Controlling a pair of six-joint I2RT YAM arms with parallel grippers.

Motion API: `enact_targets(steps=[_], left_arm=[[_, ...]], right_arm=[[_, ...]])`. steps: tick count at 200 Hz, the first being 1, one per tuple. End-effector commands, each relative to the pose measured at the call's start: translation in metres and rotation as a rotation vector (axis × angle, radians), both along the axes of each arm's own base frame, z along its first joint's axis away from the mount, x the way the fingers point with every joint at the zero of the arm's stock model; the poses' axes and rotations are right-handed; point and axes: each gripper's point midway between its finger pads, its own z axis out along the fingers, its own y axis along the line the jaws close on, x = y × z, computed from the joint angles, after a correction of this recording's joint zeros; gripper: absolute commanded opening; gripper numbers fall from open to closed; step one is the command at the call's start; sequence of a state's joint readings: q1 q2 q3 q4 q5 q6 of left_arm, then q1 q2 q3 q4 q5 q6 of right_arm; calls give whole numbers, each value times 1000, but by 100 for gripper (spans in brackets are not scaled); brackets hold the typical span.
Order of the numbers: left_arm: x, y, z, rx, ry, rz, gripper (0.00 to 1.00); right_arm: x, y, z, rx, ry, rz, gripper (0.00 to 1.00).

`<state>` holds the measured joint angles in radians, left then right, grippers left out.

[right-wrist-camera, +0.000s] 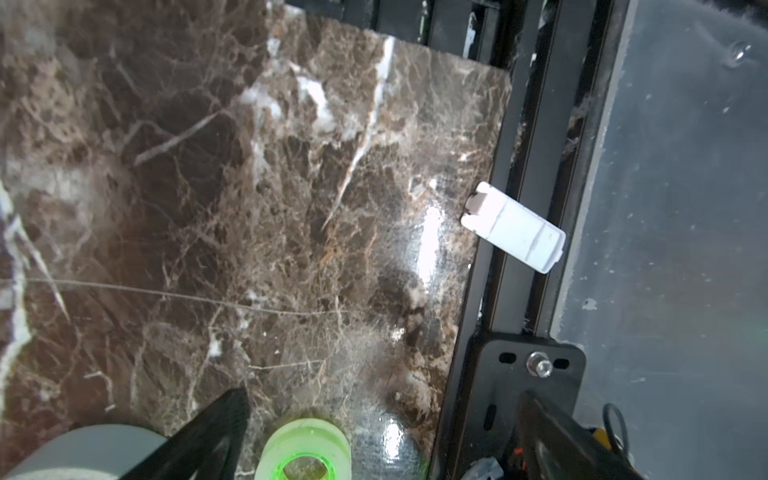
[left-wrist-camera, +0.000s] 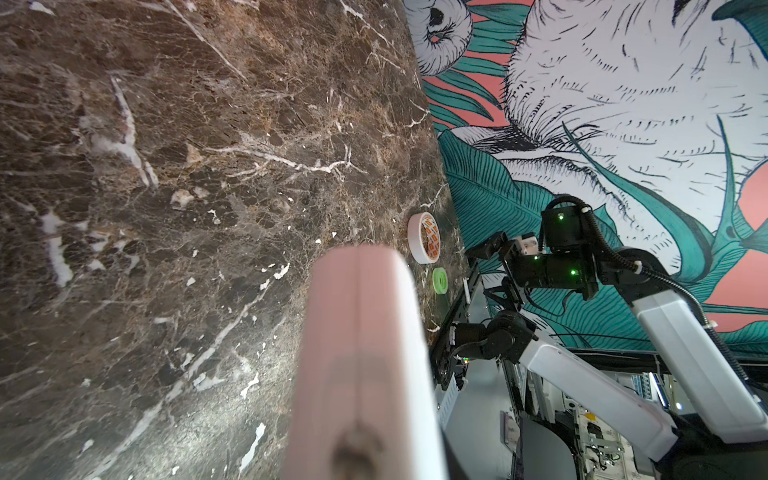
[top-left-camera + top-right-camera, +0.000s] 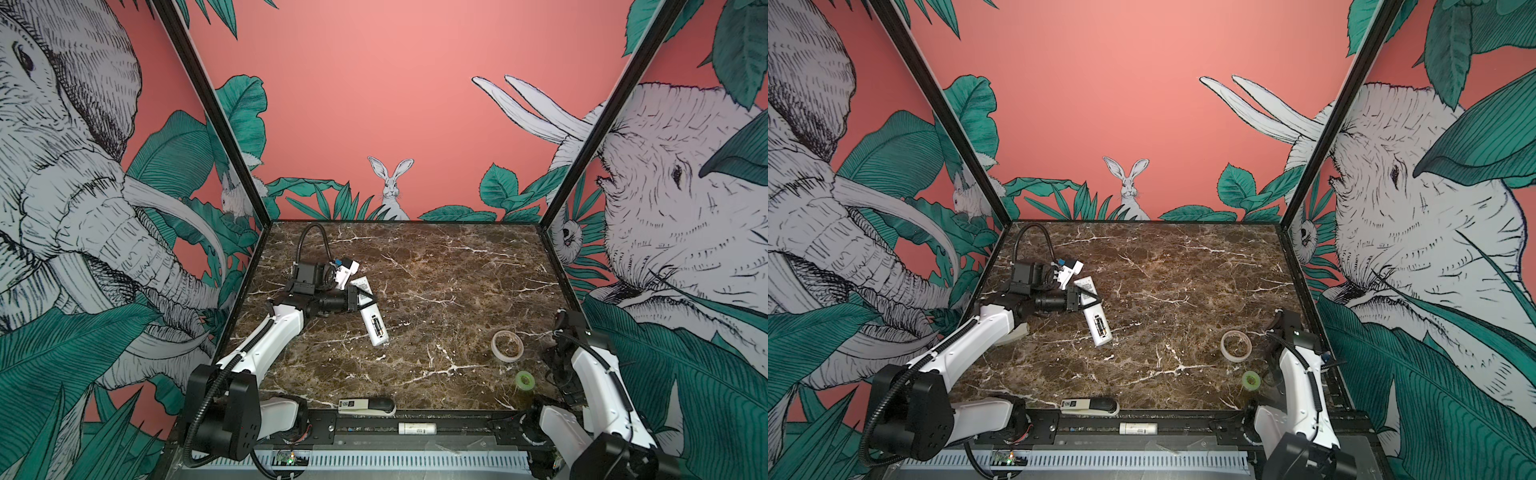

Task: Load the batteries into the remote control
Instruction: 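Move the right gripper to the white battery cover by the table's near edge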

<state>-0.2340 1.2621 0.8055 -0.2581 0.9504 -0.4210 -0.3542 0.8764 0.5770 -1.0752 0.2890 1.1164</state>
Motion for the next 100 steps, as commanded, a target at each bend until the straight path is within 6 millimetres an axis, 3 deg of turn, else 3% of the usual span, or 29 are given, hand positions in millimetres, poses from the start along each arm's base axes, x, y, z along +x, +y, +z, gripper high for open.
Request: enact_targets(steps=[1, 37, 65, 100], left_arm=[[1, -2, 16, -24, -47, -25, 0], [4, -3, 16, -28, -41, -27, 0], [5, -4, 16, -29, -41, -29, 0], [5, -4, 15, -28, -43, -30, 0]], right_arm=[[-2, 0, -8, 36, -66, -5, 100], [-20, -9, -15, 43, -69, -105, 100], [-16, -20, -21, 77, -59, -134, 100], [-25, -40, -19, 39, -51, -204, 100]])
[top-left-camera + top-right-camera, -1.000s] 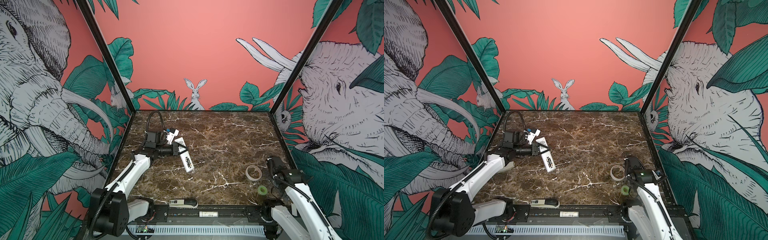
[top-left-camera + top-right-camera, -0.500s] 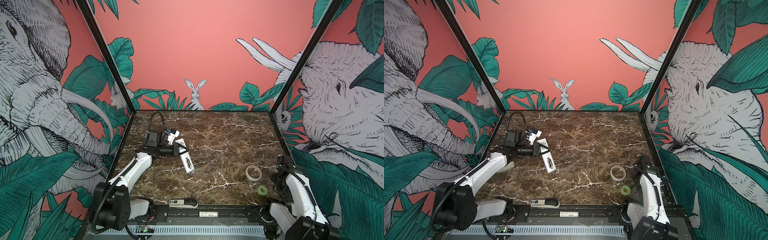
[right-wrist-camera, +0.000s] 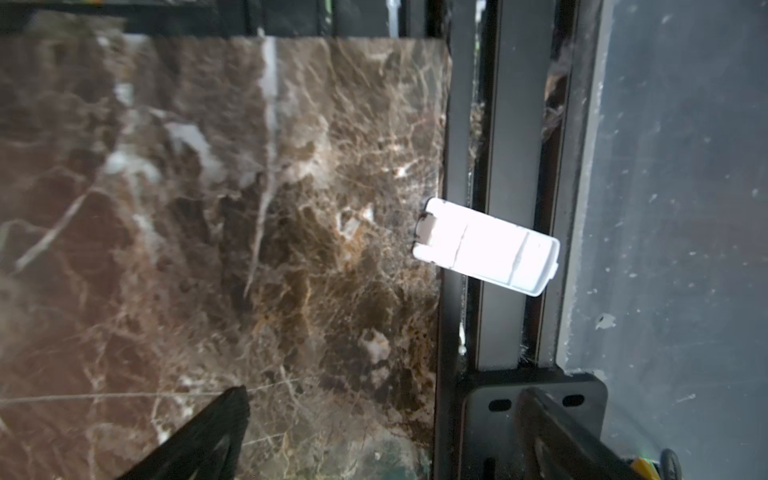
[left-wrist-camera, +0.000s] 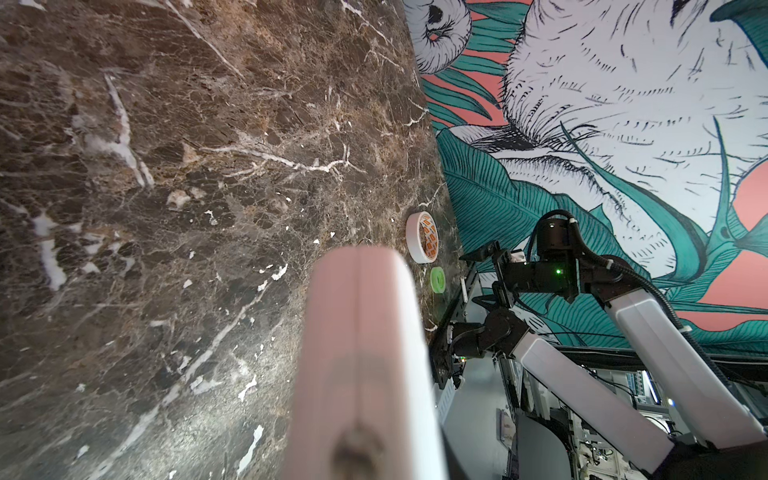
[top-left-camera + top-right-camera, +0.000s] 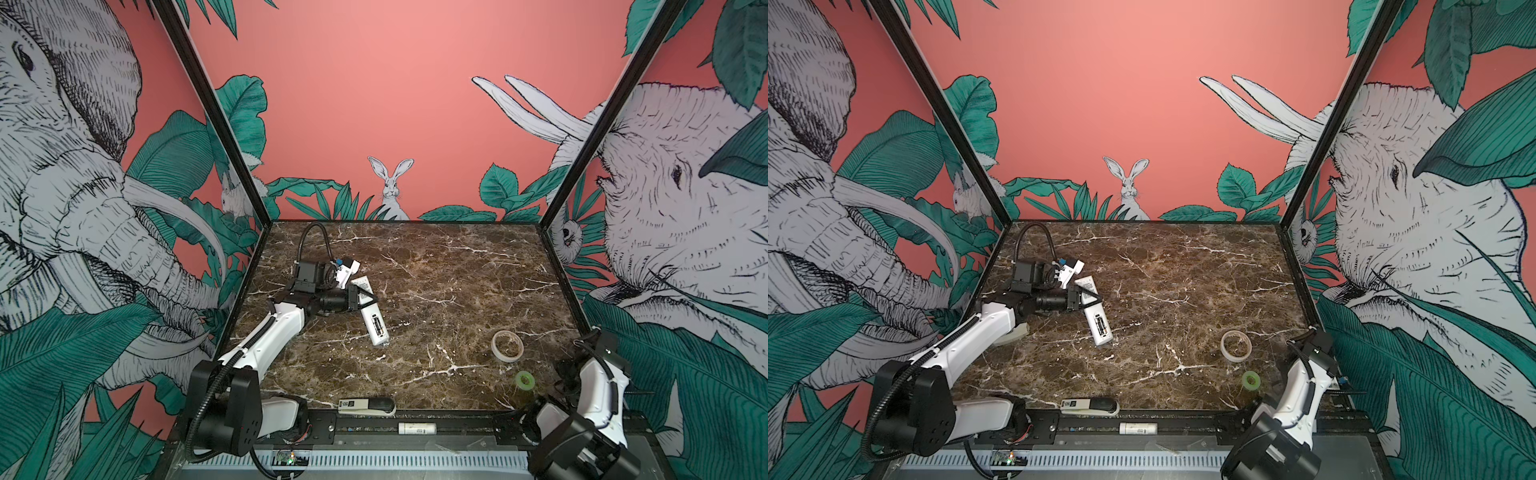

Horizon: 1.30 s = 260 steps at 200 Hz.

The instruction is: Load the batteries into the remote control

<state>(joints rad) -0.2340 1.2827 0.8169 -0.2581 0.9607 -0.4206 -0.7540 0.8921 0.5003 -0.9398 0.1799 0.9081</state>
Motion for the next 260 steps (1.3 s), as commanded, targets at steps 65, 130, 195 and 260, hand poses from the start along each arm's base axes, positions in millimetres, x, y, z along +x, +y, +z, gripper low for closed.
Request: enact_targets(steps=[65, 130, 195, 260], left_arm=[[7, -2, 18, -15, -64, -19, 0], [12, -2, 19, -9, -60, -6, 0], [15, -3, 23, -14, -58, -2, 0], [12, -1, 26, -8, -66, 3, 0]], right_arm=[[-21, -47, 10, -117, 92, -100, 95], [-19, -55, -6, -159, 66, -88, 57], [-15, -51, -12, -146, 26, -104, 48], [-16, -52, -14, -143, 33, -118, 37]])
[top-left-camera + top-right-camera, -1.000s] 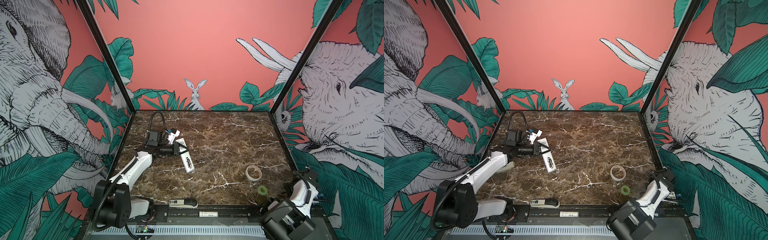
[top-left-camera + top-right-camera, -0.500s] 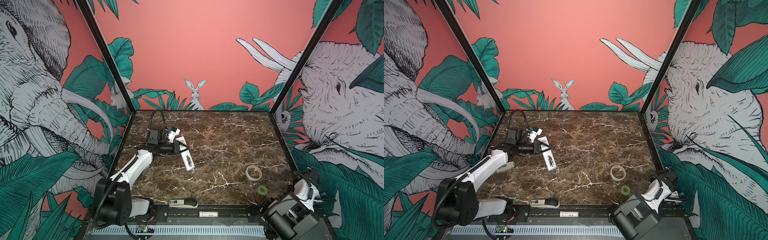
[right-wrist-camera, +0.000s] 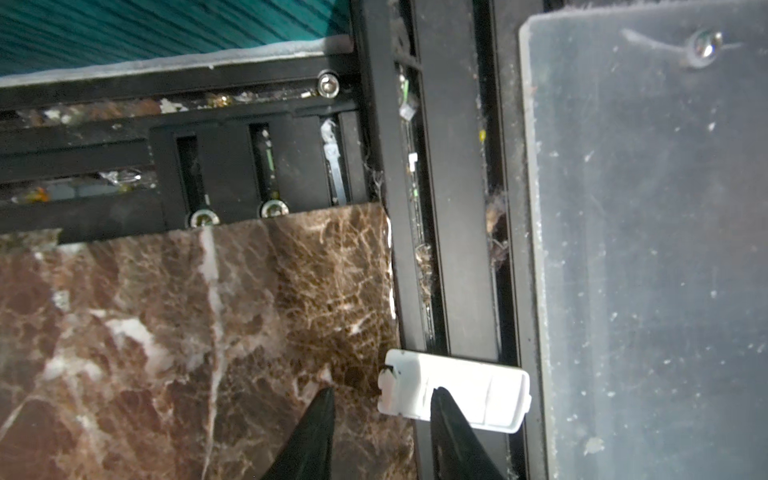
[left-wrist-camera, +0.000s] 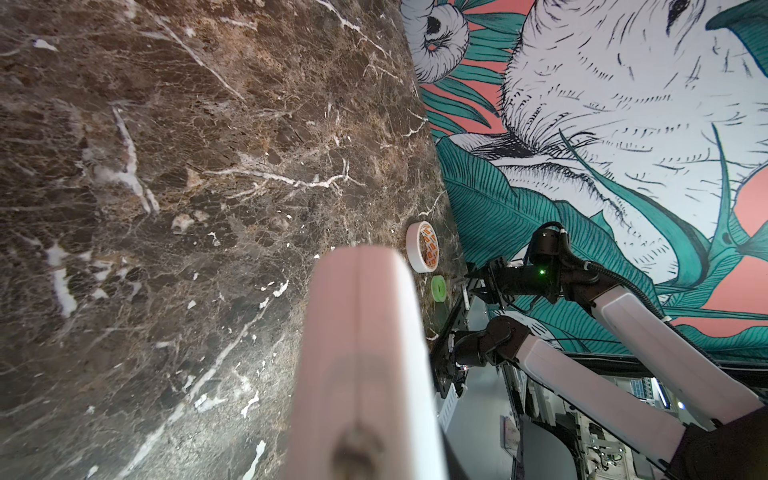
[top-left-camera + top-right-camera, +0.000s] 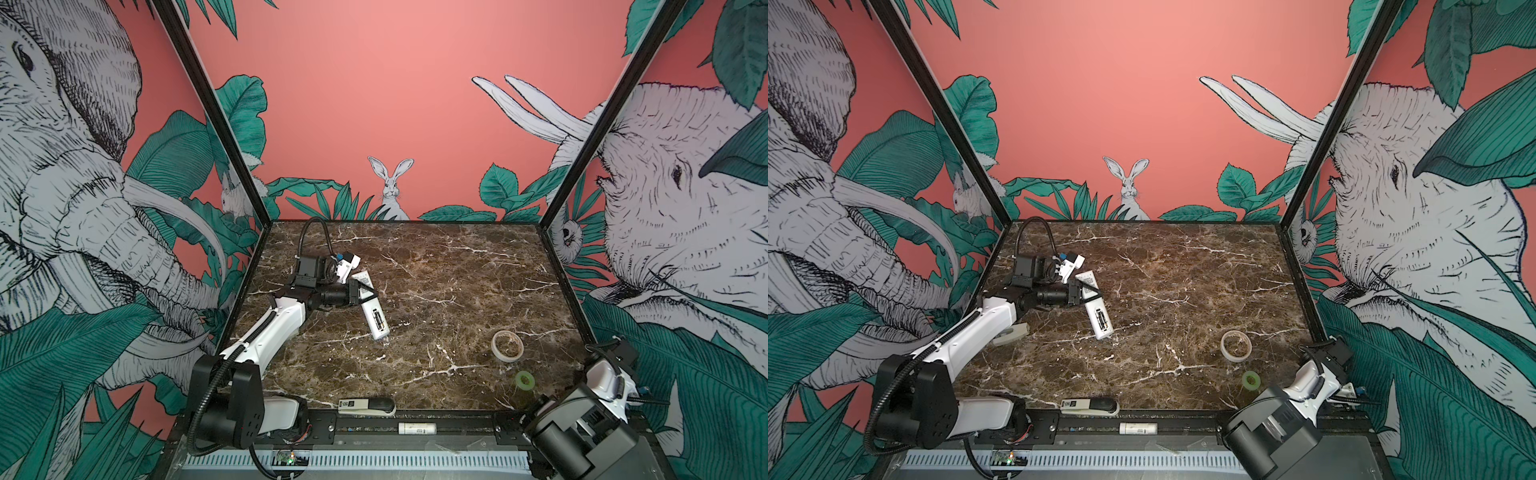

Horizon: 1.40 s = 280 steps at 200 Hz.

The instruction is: Load the batteries into the remote control

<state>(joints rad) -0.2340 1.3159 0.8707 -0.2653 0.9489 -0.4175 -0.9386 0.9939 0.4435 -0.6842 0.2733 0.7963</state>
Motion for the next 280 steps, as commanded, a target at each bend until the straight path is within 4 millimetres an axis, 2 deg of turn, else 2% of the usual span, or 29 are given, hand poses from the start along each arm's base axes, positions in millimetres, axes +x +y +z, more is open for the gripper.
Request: enact_targets(steps=[1, 70, 86, 131, 161, 194, 254, 280], left_arm=[[0, 1, 19, -13, -49, -4, 0], [0, 1, 22, -15, -55, -2, 0], [0, 1, 22, -15, -55, -1, 0], [2, 0, 25, -18, -55, 2, 0], [3, 0, 26, -19, -57, 2, 0], [3, 0, 27, -22, -64, 0, 0], [4, -1, 29, -22, -72, -5, 0], [4, -1, 29, -22, -74, -4, 0]], right_arm=[[-1, -3, 1, -19, -7, -21, 37], [1, -3, -2, -16, -15, -26, 34], [2, -3, -3, -14, -18, -17, 35], [2, -3, -2, 12, -1, -3, 48], [3, -3, -4, 28, 6, 1, 48], [4, -3, -6, 38, 9, -10, 41], [6, -4, -6, 22, -6, 15, 21], [7, -4, -7, 30, -4, 25, 18]])
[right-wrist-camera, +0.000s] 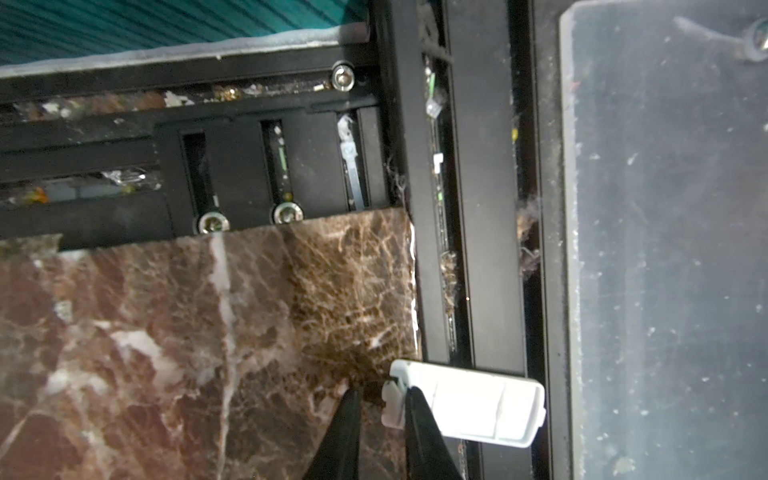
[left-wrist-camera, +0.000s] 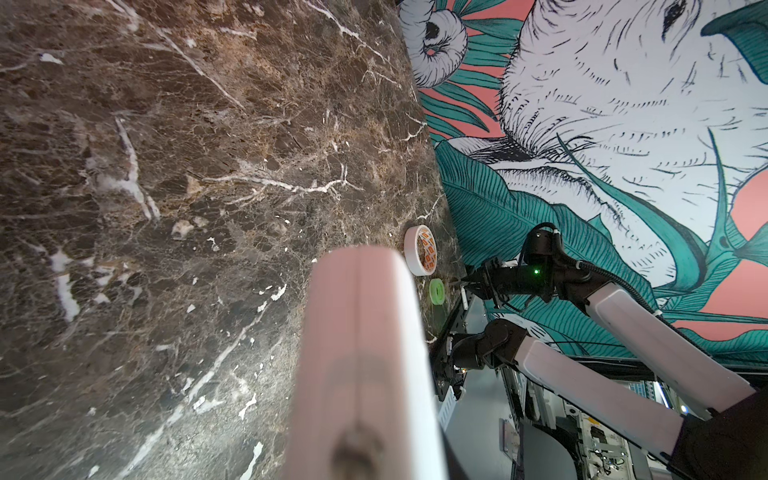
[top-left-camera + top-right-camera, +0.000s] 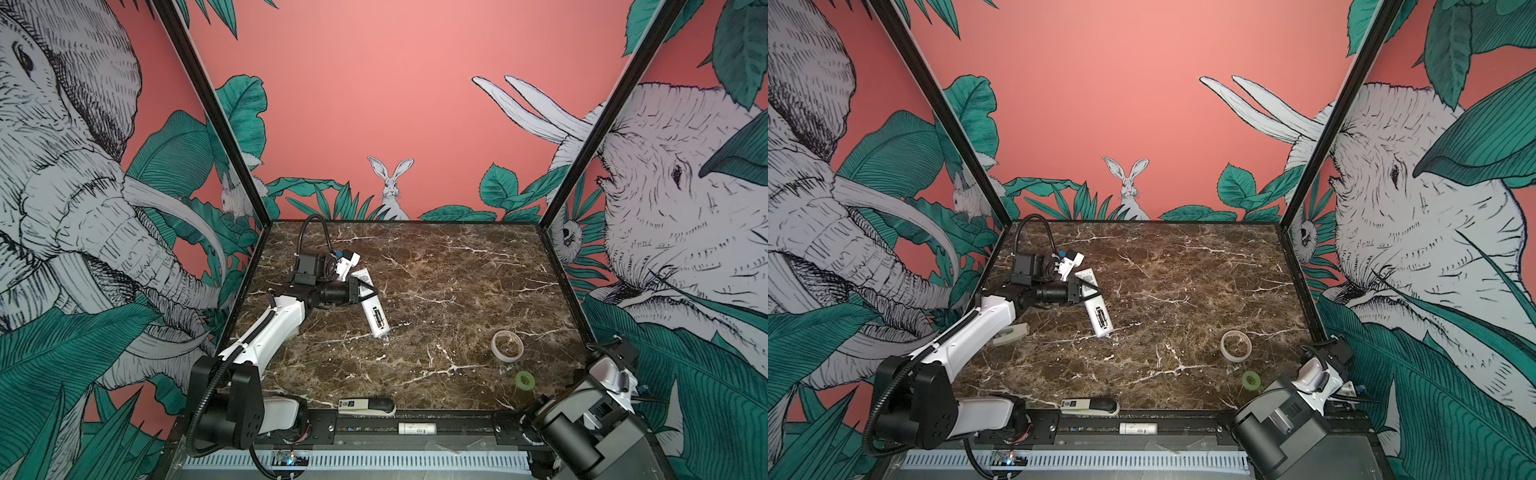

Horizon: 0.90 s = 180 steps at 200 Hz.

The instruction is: Load the batteries into the remote control

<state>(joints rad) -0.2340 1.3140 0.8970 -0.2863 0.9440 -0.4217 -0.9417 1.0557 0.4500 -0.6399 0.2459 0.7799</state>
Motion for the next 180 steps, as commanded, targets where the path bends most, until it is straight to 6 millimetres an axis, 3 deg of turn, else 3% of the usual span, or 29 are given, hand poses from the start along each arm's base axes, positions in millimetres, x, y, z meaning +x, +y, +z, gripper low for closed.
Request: enact_targets(steps=[1, 31, 84, 116, 135, 155, 180], left_arm=[[2, -1, 21, -23, -69, -10, 0], [3, -1, 22, -26, -69, -7, 0], [0, 0, 21, -24, -73, -7, 0], [1, 0, 20, -29, -70, -6, 0], [2, -1, 21, -31, -75, -7, 0], [1, -1, 21, -30, -77, -9, 0], [1, -1, 18, -34, -74, -10, 0]], right_arm=[[0, -1, 0, 4, 5, 6, 18], [1, -1, 0, 5, 6, 15, 9], [6, -2, -1, 16, -9, 48, 7], [36, 7, -15, 75, -153, 136, 1], [48, 11, -12, 85, -185, 179, 1], [65, 14, 2, 45, -233, 251, 1], [97, 20, 34, -53, -332, 380, 1]])
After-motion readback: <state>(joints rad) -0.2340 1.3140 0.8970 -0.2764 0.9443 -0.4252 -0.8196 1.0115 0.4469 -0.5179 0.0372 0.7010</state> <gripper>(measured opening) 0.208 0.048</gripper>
